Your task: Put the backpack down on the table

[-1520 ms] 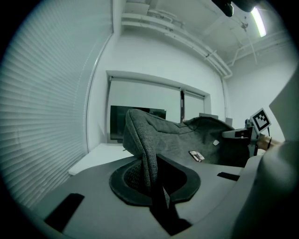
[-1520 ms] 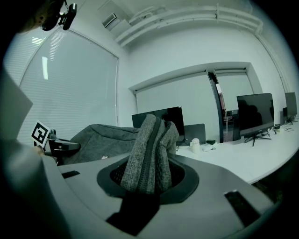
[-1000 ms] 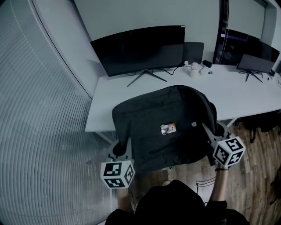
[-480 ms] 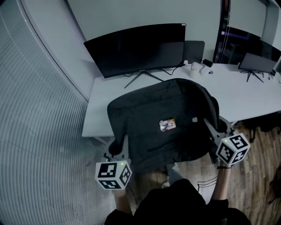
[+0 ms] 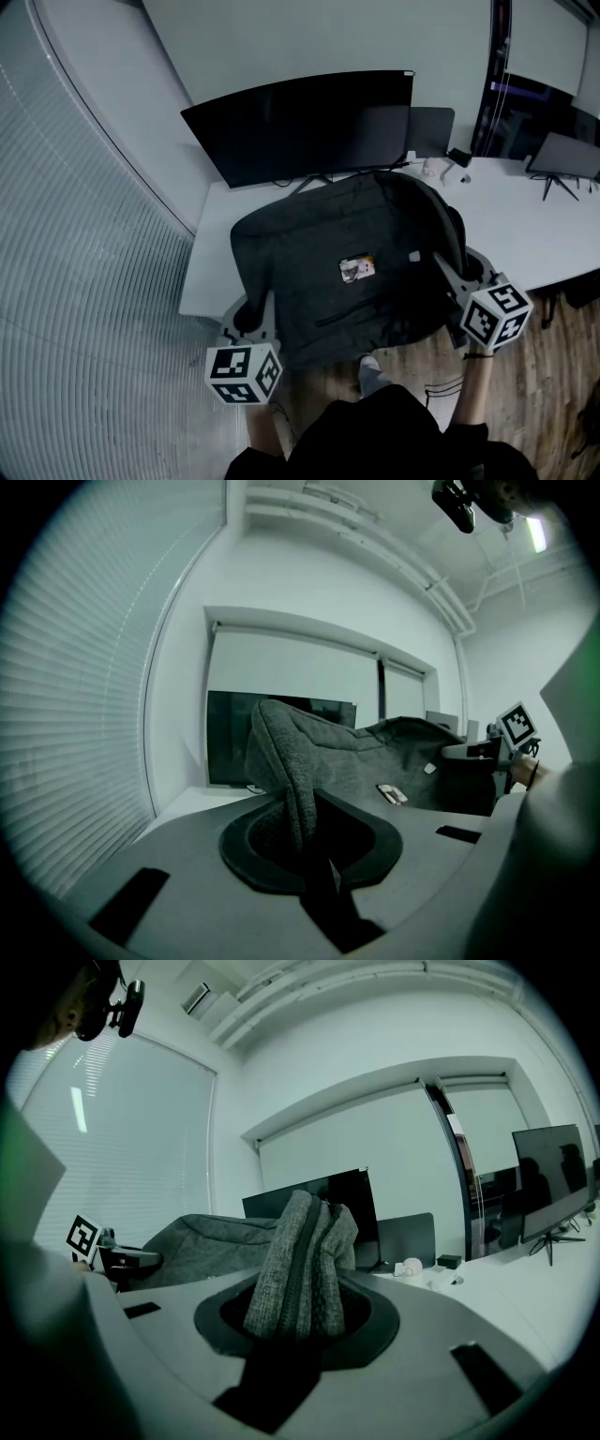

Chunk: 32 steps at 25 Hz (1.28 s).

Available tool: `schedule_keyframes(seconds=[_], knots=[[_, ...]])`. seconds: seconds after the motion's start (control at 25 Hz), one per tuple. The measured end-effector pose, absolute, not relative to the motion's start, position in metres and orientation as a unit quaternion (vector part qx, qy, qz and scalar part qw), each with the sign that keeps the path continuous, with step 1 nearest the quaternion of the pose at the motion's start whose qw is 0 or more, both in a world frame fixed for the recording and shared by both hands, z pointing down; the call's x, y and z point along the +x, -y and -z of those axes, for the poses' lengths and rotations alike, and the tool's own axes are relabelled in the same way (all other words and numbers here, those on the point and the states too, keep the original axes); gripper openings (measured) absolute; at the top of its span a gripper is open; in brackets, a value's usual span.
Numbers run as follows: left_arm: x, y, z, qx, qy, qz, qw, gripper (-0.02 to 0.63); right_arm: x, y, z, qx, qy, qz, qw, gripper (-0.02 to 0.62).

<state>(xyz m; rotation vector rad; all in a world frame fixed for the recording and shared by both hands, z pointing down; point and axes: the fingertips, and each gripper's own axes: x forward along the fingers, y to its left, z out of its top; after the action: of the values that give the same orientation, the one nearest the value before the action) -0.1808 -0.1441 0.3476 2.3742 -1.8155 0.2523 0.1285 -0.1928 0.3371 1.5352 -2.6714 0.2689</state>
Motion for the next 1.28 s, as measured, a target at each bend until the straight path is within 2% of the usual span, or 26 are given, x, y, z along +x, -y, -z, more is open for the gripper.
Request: schedule_keyframes(seconds=[0.4,0.84,1.28], knots=[[-0.183,0.214,-0.354,0.770,0.626,-0.088,0.088,0.044,0.122,0.281,-0.344,0.469,0.876,-0.099,0.039,0.115],[-0.196,0.284,-0.397,0.761,0.631,-0.094,0.116,0.044,0.108,0.359,-0.381,0.458,0.879,-0.114,0.062,0.115],[-0.208,0.336,-0.443,0.754,0.619,-0.132,0.177,0.044,0.096,0.409,-0.429,0.457,0.868,-0.167,0.095,0.115]])
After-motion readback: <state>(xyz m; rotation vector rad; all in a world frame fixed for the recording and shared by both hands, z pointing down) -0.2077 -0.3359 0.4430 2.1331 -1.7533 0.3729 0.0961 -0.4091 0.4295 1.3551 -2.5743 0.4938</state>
